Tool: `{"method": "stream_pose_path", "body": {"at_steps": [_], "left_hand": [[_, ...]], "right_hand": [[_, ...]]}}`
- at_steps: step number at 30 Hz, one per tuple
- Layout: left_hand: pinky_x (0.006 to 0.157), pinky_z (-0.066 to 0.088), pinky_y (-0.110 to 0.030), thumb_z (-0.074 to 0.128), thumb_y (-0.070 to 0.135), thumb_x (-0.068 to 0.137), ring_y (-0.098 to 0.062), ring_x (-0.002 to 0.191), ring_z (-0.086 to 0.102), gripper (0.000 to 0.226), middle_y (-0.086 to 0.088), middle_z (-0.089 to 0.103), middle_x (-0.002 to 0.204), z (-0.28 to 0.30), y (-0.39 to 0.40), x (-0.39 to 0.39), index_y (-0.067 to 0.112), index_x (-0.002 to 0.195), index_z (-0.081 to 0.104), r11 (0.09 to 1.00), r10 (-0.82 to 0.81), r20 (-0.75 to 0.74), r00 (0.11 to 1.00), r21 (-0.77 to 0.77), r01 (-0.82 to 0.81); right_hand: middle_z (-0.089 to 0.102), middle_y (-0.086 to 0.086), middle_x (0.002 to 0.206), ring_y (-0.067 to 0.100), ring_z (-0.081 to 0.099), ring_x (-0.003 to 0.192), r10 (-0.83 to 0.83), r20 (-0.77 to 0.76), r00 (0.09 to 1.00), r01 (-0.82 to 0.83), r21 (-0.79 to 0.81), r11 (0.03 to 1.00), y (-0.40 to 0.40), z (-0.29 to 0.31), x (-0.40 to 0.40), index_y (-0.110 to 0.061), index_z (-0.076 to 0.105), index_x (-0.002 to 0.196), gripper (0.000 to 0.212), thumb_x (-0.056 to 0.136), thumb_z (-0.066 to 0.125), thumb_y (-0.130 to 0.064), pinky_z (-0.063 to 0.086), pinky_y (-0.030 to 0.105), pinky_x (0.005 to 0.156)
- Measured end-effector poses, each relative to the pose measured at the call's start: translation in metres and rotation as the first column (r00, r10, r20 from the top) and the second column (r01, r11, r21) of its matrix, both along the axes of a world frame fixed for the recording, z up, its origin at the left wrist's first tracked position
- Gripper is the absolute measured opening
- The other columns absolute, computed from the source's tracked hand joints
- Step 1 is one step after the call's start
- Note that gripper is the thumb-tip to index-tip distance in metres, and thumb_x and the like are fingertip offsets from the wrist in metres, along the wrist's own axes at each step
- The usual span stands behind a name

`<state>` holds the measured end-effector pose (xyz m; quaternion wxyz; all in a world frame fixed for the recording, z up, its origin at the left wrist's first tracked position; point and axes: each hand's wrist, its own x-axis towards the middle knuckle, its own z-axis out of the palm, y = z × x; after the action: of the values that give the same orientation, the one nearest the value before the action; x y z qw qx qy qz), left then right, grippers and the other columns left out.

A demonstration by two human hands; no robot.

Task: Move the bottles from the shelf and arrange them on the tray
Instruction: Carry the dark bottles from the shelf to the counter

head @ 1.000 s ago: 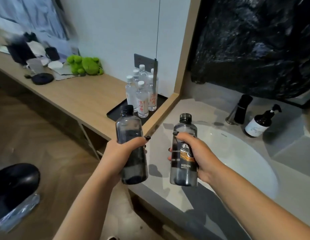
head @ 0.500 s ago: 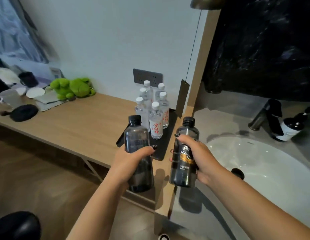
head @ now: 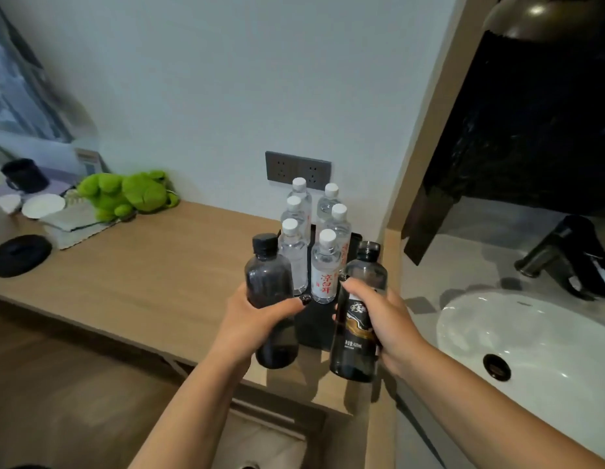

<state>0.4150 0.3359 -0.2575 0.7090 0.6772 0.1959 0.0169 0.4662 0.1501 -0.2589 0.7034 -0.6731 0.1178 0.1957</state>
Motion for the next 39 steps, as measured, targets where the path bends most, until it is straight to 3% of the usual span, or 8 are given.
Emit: {"method": "stream_pose_path", "body": {"at_steps": [4, 7, 11, 16, 21, 28, 35, 39], "left_hand": [[0.085, 0.054, -0.038, 0.086, 0.000, 0.056, -0.020, 0.096, 0.071, 0.061, -0.003, 0.075, 0.102, -0.019, 0.039, 0.023, 0.015, 0.112, 0.064, 0.991, -0.131, -0.049, 0.990, -0.043, 0.129], [0.075, 0.057, -0.028, 0.079, -0.014, 0.059, -0.019, 0.088, 0.072, 0.057, -0.003, 0.076, 0.093, -0.032, 0.067, 0.041, 0.011, 0.108, 0.063, 0.984, -0.164, -0.069, 0.984, -0.078, 0.158], [0.066, 0.055, -0.027, 0.081, -0.010, 0.059, -0.017, 0.081, 0.072, 0.049, -0.004, 0.075, 0.088, -0.052, 0.099, 0.065, 0.014, 0.099, 0.066, 0.973, -0.212, -0.123, 0.970, -0.118, 0.197], [0.086, 0.056, -0.043, 0.091, 0.012, 0.041, -0.024, 0.091, 0.072, 0.054, -0.005, 0.076, 0.094, -0.085, 0.114, 0.092, 0.016, 0.092, 0.073, 0.956, -0.291, -0.178, 0.940, -0.088, 0.280], [0.063, 0.053, -0.019, 0.087, -0.003, 0.055, -0.005, 0.071, 0.071, 0.040, 0.005, 0.076, 0.079, -0.105, 0.101, 0.105, 0.016, 0.087, 0.072, 0.947, -0.317, -0.161, 0.935, 0.011, 0.323], [0.087, 0.054, -0.038, 0.094, 0.014, 0.043, -0.016, 0.093, 0.068, 0.068, 0.004, 0.073, 0.098, -0.133, 0.086, 0.121, 0.019, 0.105, 0.065, 0.907, -0.334, -0.165, 0.928, 0.212, 0.364], [0.076, 0.053, -0.028, 0.091, 0.002, 0.047, -0.011, 0.082, 0.068, 0.061, 0.004, 0.072, 0.090, -0.147, 0.080, 0.124, 0.026, 0.095, 0.062, 0.902, -0.348, -0.114, 0.931, 0.230, 0.365], [0.076, 0.053, -0.026, 0.091, 0.005, 0.051, -0.010, 0.088, 0.067, 0.065, 0.003, 0.071, 0.096, -0.151, 0.080, 0.125, 0.016, 0.107, 0.060, 0.902, -0.344, -0.117, 0.931, 0.233, 0.363]], "right_hand": [[0.074, 0.001, 0.097, 0.022, 0.069, 0.091, -0.093, 0.008, 0.996, 0.093, -0.022, 0.995, 0.030, -0.011, 0.003, -0.026, 0.062, 0.108, 0.045, 0.069, 0.075, -0.045, 0.052, 0.045, 0.090], [0.071, -0.001, 0.099, 0.020, 0.066, 0.094, -0.188, 0.006, 0.982, 0.188, -0.075, 0.979, 0.051, -0.021, 0.006, -0.029, 0.060, 0.105, 0.035, 0.075, 0.074, -0.041, 0.050, 0.042, 0.091], [0.070, -0.004, 0.105, 0.018, 0.065, 0.098, -0.204, 0.022, 0.979, 0.205, -0.158, 0.966, 0.076, -0.036, 0.013, -0.029, 0.061, 0.112, 0.039, 0.076, 0.075, -0.036, 0.048, 0.038, 0.090], [0.070, -0.010, 0.106, 0.012, 0.065, 0.099, -0.282, 0.073, 0.957, 0.292, -0.267, 0.918, 0.099, -0.066, 0.019, -0.029, 0.062, 0.112, 0.049, 0.068, 0.082, -0.035, 0.049, 0.039, 0.093], [0.064, -0.015, 0.097, 0.012, 0.062, 0.098, -0.391, 0.131, 0.911, 0.412, -0.340, 0.845, 0.107, -0.083, 0.023, -0.026, 0.057, 0.106, 0.051, 0.066, 0.086, -0.017, 0.046, 0.030, 0.089], [0.059, -0.016, 0.092, 0.013, 0.058, 0.094, -0.518, 0.109, 0.848, 0.524, -0.306, 0.795, 0.100, -0.095, 0.032, -0.027, 0.052, 0.106, 0.056, 0.067, 0.084, -0.004, 0.046, 0.031, 0.088], [0.065, -0.007, 0.095, 0.015, 0.062, 0.093, -0.475, 0.145, 0.868, 0.495, -0.325, 0.806, 0.095, -0.109, 0.034, -0.021, 0.056, 0.104, 0.053, 0.063, 0.086, -0.003, 0.048, 0.026, 0.080], [0.069, -0.001, 0.102, 0.017, 0.065, 0.098, -0.420, 0.172, 0.891, 0.453, -0.377, 0.808, 0.098, -0.117, 0.036, -0.023, 0.060, 0.108, 0.060, 0.053, 0.086, -0.021, 0.053, 0.039, 0.091]]}}
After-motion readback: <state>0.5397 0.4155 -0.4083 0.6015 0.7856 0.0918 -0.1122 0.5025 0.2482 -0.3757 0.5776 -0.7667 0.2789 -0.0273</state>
